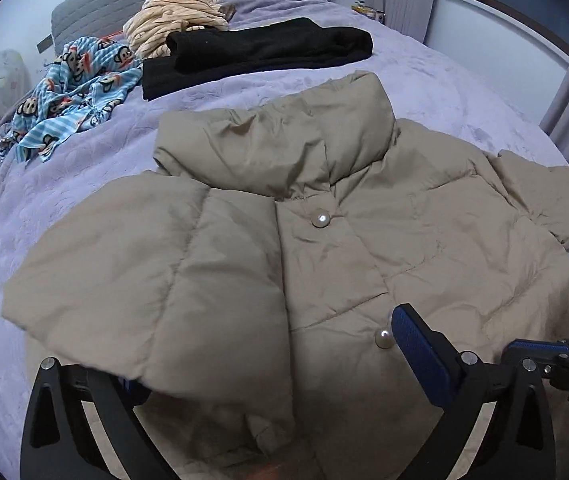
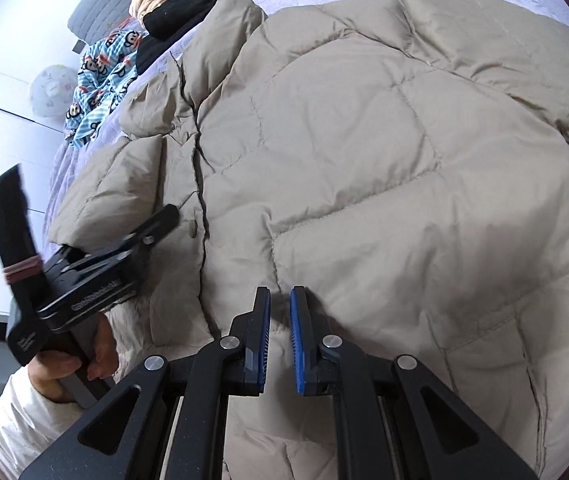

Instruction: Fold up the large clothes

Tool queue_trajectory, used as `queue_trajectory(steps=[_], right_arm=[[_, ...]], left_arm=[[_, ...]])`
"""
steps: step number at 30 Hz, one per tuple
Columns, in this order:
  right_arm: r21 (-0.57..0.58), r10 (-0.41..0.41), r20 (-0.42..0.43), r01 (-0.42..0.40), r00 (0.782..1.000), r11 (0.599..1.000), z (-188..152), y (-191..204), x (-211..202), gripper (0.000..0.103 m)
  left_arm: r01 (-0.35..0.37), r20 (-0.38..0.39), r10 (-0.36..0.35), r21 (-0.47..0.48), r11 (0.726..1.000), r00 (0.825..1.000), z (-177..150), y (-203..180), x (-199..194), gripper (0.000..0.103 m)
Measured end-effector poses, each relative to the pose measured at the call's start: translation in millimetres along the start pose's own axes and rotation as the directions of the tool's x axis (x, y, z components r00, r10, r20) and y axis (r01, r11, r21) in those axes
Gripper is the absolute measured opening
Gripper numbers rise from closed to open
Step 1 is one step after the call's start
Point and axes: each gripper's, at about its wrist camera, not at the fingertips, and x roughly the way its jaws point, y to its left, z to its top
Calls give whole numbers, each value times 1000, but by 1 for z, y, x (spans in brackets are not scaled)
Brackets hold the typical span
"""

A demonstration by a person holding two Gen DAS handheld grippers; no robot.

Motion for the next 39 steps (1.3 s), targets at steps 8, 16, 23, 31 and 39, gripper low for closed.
queue_trajectory(steps=[8, 16, 23, 31, 39], right_arm=[[-274, -80, 111, 108, 991, 956, 6, 79, -24, 94], [-705, -184, 251, 310, 950, 637, -16, 230, 41, 94], [-666, -270, 353, 443, 896, 600, 9, 238, 81, 51], [-69, -107, 200, 122, 974, 990, 59, 65, 26, 5], [112, 11, 98, -22, 995, 993, 52, -5, 31, 18]], left_arm=[[-38, 63, 58, -281, 959, 996, -39, 122, -59, 103], [118, -13, -169, -665, 737, 985, -66, 267, 4, 103], [300, 100, -333, -717, 630, 938, -47, 261, 38, 32], [10, -12, -16, -417, 909, 1000, -14, 199, 29, 32], [-216, -8, 228, -355, 910, 974, -13, 201, -3, 59]])
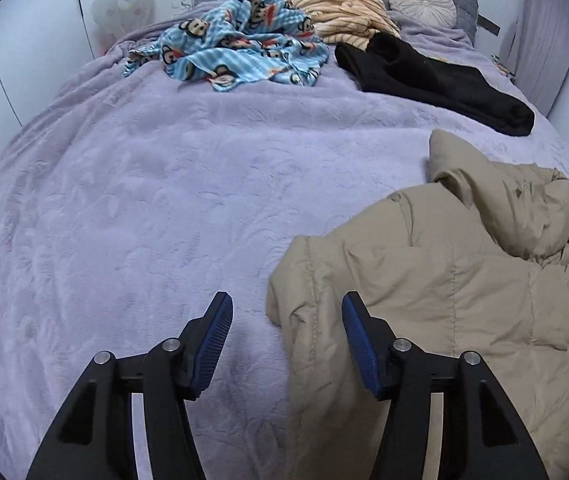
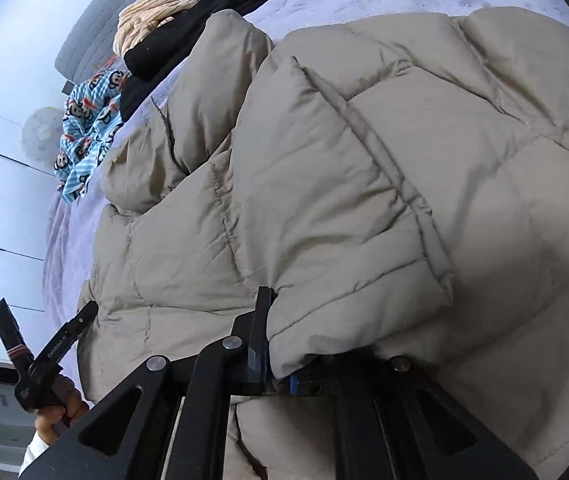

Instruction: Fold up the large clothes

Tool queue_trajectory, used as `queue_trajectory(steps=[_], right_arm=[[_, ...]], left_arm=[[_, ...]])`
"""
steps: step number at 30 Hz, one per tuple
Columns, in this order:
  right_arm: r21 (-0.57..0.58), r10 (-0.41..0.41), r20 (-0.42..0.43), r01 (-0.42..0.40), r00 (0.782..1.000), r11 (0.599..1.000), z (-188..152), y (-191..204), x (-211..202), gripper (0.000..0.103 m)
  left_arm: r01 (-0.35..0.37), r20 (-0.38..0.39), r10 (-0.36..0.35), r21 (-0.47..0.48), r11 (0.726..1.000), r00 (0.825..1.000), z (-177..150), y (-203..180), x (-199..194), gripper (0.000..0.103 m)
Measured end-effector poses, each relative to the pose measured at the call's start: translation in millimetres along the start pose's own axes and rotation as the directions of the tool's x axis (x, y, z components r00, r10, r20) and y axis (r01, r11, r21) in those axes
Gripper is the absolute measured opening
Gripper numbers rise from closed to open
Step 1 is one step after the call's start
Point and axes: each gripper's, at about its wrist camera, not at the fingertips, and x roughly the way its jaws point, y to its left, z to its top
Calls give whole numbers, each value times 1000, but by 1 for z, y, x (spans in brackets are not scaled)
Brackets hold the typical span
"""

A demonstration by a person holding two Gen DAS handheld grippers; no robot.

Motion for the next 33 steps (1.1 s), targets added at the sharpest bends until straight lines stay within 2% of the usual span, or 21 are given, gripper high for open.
queue_trajectory(steps=[1, 3, 6, 9, 11, 13, 15, 17, 19, 21, 24, 25, 29, 33], right_arm=[[-1, -16, -4, 16, 1000, 1000, -1, -3, -7, 26], [0, -59, 19, 59, 998, 998, -3, -10, -29, 33], [-23, -106, 110, 109, 988, 994, -13, -11, -65, 32], [-102, -88, 161, 106, 983, 989, -10, -1, -82, 21], [-168, -69, 146, 94, 987, 981, -3, 9, -74, 21], [-213, -63, 123, 89, 990, 973, 0, 17, -59, 21], [-225, -111, 101, 131, 989, 965, 0, 17, -39, 21], [-190, -135, 63, 144, 989, 971, -1, 5, -21, 19], [-167, -126, 54, 133, 991, 977, -2, -10, -19, 12], [-153, -112, 59, 120, 992, 981, -2, -18, -27, 11], [-136, -145, 73, 154, 987, 979, -2, -31, -46, 14], [-120, -128, 67, 136, 989, 983, -3, -37, -51, 14], [-74, -72, 30, 74, 997, 995, -12, -55, -72, 16], [-69, -32, -9, 31, 999, 997, -24, -65, -85, 16]], left_arm=[[3, 9, -3, -13, 1000, 1000, -1, 9, -9, 59], [14, 20, -13, -33, 999, 1000, -2, 22, -26, 59], [57, 8, -57, -42, 997, 998, -16, 29, -46, 59], [92, -43, -92, -10, 996, 995, -40, 15, -45, 59], [51, -87, -48, 28, 998, 995, -57, 2, -32, 59], [14, -120, -12, 20, 1000, 993, -73, -3, -14, 59], [6, -130, -8, -13, 1000, 991, -81, 0, 0, 61], [-26, -124, 23, -26, 999, 992, -84, 3, 4, 79], [-39, -126, 36, -18, 999, 991, -83, 3, 2, 79], [-64, -130, 63, -4, 998, 989, -80, 2, -3, 79], [-97, -134, 97, 0, 995, 986, -74, 0, -18, 79], [-99, -134, 97, -4, 995, 986, -72, -3, -24, 79], [-81, -127, 82, 10, 997, 989, -71, -25, -48, 79], [-34, -132, 37, 24, 999, 991, -79, -61, -70, 79]])
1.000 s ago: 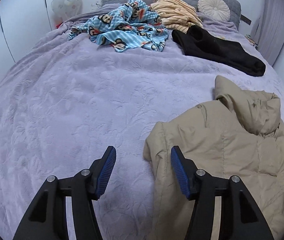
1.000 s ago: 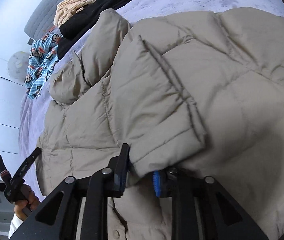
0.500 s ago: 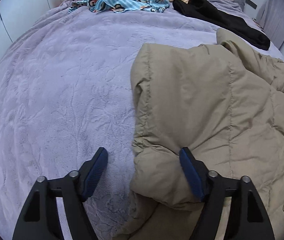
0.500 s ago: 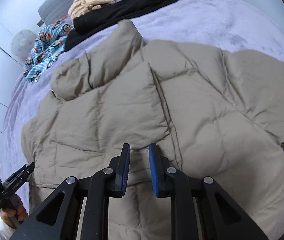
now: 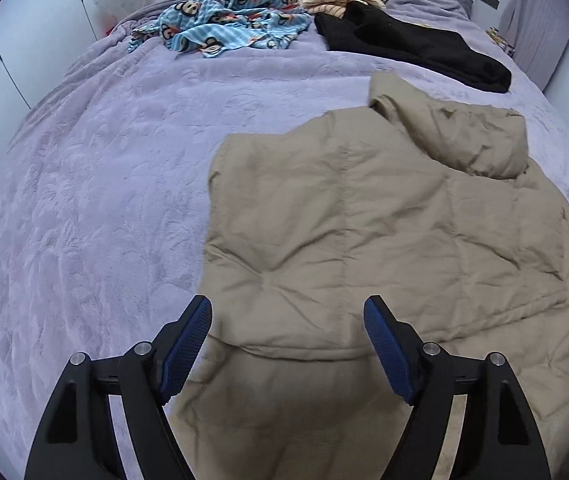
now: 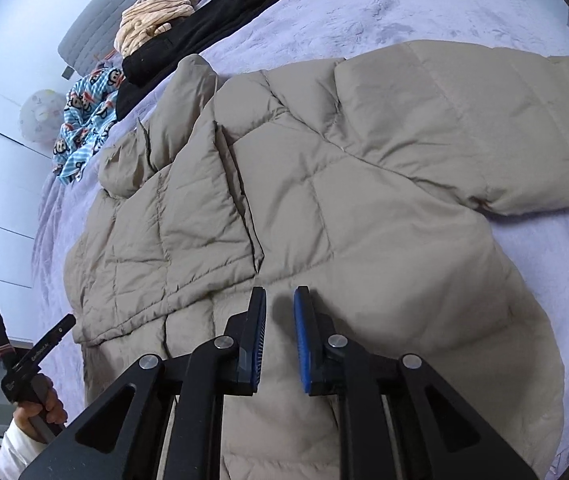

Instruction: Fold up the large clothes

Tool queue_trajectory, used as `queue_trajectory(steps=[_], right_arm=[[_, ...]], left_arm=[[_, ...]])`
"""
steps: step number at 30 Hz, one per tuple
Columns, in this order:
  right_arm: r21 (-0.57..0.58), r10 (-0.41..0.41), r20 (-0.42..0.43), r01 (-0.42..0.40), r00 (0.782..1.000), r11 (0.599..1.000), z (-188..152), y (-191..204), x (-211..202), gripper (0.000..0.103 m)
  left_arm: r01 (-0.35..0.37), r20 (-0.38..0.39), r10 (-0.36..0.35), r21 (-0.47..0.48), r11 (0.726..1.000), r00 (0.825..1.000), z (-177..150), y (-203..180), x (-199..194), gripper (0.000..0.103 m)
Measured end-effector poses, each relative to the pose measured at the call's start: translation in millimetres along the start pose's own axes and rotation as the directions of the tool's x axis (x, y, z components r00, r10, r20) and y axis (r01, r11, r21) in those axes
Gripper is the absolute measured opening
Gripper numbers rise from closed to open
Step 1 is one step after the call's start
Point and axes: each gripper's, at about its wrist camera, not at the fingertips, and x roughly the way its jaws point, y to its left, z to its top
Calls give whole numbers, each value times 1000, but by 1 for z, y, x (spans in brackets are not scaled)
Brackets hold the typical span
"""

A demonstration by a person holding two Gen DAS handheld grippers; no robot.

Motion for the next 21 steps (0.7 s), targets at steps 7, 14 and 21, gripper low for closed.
queue_trajectory(steps=[7, 14, 21], right_arm=[[34, 59, -51, -57, 997, 998, -13, -19, -10, 28], [39, 82, -62, -79, 995, 996, -19, -35, -23, 45], [60, 82, -54, -78, 995, 995, -25, -50, -33, 50]], left_arm=[[27, -29, -26, 48, 998, 999, -29, -72, -25, 79], [21, -51, -19, 39, 999, 999, -51, -108, -41, 103], [31, -62, -27, 72, 997, 998, -55, -116, -47, 103]])
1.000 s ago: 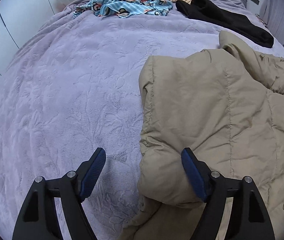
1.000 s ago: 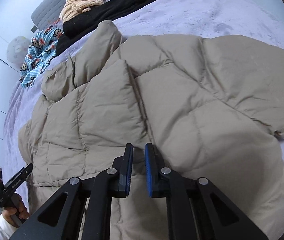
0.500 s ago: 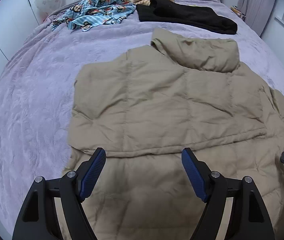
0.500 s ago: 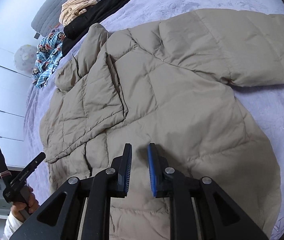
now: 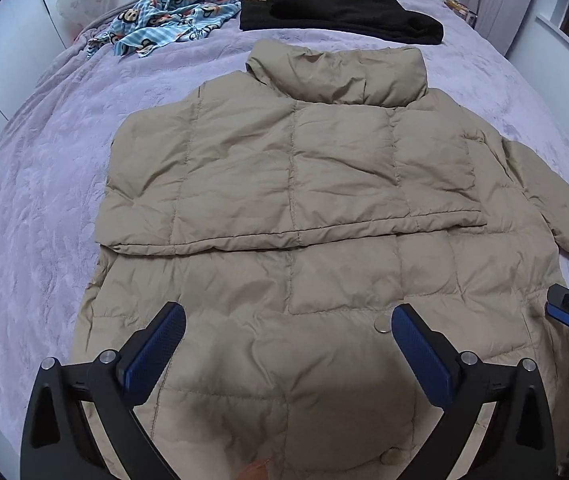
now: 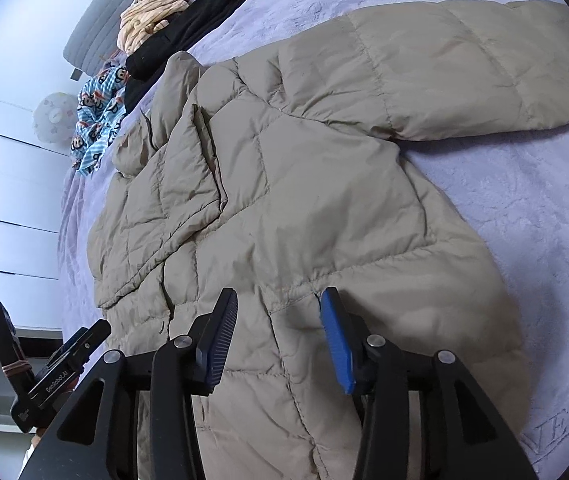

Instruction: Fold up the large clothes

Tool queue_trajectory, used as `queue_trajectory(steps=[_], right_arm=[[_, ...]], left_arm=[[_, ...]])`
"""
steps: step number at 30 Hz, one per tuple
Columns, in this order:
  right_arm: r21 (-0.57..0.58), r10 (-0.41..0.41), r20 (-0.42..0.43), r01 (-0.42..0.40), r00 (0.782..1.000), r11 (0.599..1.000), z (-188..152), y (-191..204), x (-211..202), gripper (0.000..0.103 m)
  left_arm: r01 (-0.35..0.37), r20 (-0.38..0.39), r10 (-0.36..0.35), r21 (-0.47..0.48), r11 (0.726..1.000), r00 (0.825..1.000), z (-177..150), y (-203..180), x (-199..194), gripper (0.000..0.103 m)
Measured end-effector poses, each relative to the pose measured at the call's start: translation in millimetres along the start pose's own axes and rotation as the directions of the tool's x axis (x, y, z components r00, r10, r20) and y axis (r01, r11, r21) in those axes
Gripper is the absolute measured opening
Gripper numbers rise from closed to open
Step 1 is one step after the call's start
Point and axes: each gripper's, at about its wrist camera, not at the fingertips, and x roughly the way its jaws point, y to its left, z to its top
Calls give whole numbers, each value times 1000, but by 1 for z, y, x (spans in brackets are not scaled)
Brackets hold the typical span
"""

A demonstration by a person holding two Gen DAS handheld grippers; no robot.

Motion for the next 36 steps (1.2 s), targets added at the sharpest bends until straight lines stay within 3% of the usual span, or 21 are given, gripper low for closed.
queue_trajectory(steps=[5, 7, 9, 18, 22, 29, 36], right_arm=[[18, -2, 18, 1, 1000, 1000, -9, -5, -5, 59], [38, 10, 37, -12, 999, 999, -13, -6, -10, 75], [41, 19, 52, -21, 998, 999, -17, -6, -14, 81], [109, 25, 109, -37, 994, 993, -40, -10, -30, 86], [152, 42, 145, -64, 989, 986, -48, -16, -41, 103], [182, 32, 214, -72, 976, 981, -51, -28, -71, 103], [294, 113, 271, -194, 956, 936, -32, -78, -92, 103]], left_arm=[[37, -27, -37, 6, 999, 999, -3, -1, 12, 103], [69, -37, -68, 20, 997, 997, -5, -2, 14, 103], [76, -36, -75, 23, 997, 997, -8, -2, 13, 103], [129, -8, -129, 59, 990, 992, -14, 0, -2, 103], [153, 10, -154, 63, 986, 988, -16, 3, -11, 103], [177, 0, -178, 86, 980, 984, -19, -7, -13, 103], [173, -24, -172, 96, 980, 985, -16, -53, -8, 103]])
